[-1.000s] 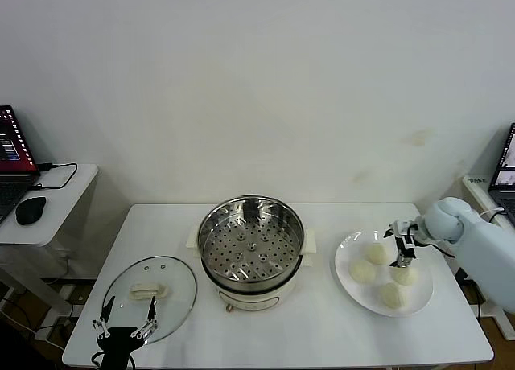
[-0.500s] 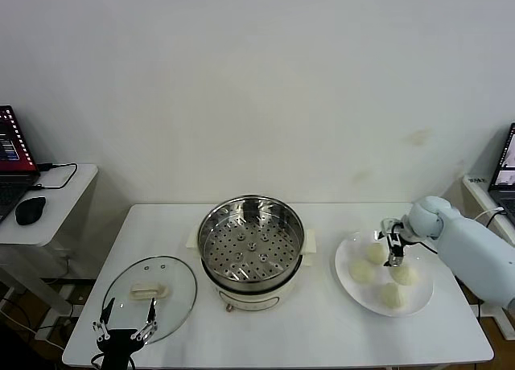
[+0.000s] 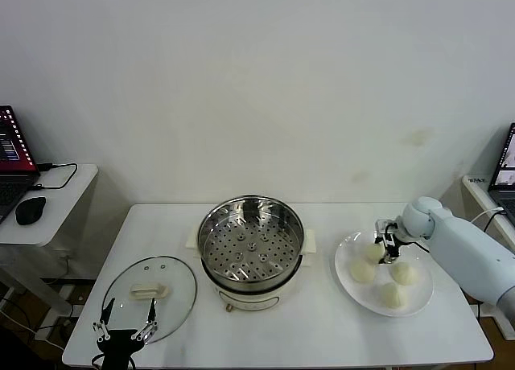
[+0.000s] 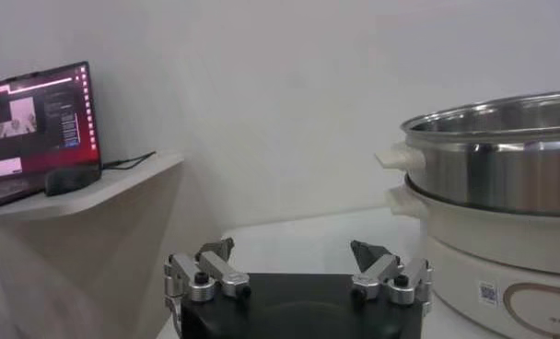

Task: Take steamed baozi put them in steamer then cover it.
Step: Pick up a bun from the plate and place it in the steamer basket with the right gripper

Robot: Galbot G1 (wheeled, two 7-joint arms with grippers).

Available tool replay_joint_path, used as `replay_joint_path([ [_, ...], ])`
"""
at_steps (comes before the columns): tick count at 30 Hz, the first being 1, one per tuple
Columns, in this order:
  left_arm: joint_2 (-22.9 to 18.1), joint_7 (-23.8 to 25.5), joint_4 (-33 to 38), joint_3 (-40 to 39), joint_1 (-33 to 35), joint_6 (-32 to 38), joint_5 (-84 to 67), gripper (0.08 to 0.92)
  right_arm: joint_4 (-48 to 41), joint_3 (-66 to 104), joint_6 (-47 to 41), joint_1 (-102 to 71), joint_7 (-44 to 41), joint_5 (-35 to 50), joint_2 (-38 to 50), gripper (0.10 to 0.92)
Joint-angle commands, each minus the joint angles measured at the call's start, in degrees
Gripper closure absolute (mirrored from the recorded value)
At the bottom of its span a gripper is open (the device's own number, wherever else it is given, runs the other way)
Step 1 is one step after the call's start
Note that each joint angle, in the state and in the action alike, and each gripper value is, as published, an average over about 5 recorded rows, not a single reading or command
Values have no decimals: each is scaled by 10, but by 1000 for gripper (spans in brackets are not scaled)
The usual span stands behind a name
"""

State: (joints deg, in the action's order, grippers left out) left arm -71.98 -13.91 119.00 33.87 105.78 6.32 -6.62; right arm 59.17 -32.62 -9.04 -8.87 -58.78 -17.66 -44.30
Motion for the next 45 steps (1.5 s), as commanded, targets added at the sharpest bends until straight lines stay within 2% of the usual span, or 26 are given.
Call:
replay_joint_path([
  [1, 1, 0, 1, 0, 0, 0, 0, 177, 17, -9, 1, 11, -3, 7, 12, 472],
  [6, 2, 0, 3, 0, 0, 0, -1, 177, 72, -37, -5, 56, -8, 48, 63, 482],
  [12, 3, 1, 7, -4, 3, 1, -7, 177, 153, -86, -27, 161, -14, 146, 132, 482],
  [17, 4, 2, 3, -10, 2, 4, -17, 177, 198, -170, -31, 284, -7, 228, 133, 482],
  [26, 2, 2, 4, -12, -3, 7, -22, 177, 208, -296, 7, 426, 31, 337, 1, 482],
  [33, -2, 2, 4, -11, -6, 8, -22, 177, 177, -338, 61, 438, 55, 357, -115, 482],
  [39, 1, 2, 6, -10, -5, 9, -25, 177, 136, -375, 120, 438, 66, 320, -226, 482],
  [45, 2, 2, 10, -7, -10, 10, -27, 177, 111, -416, 174, 430, 66, 255, -292, 481],
])
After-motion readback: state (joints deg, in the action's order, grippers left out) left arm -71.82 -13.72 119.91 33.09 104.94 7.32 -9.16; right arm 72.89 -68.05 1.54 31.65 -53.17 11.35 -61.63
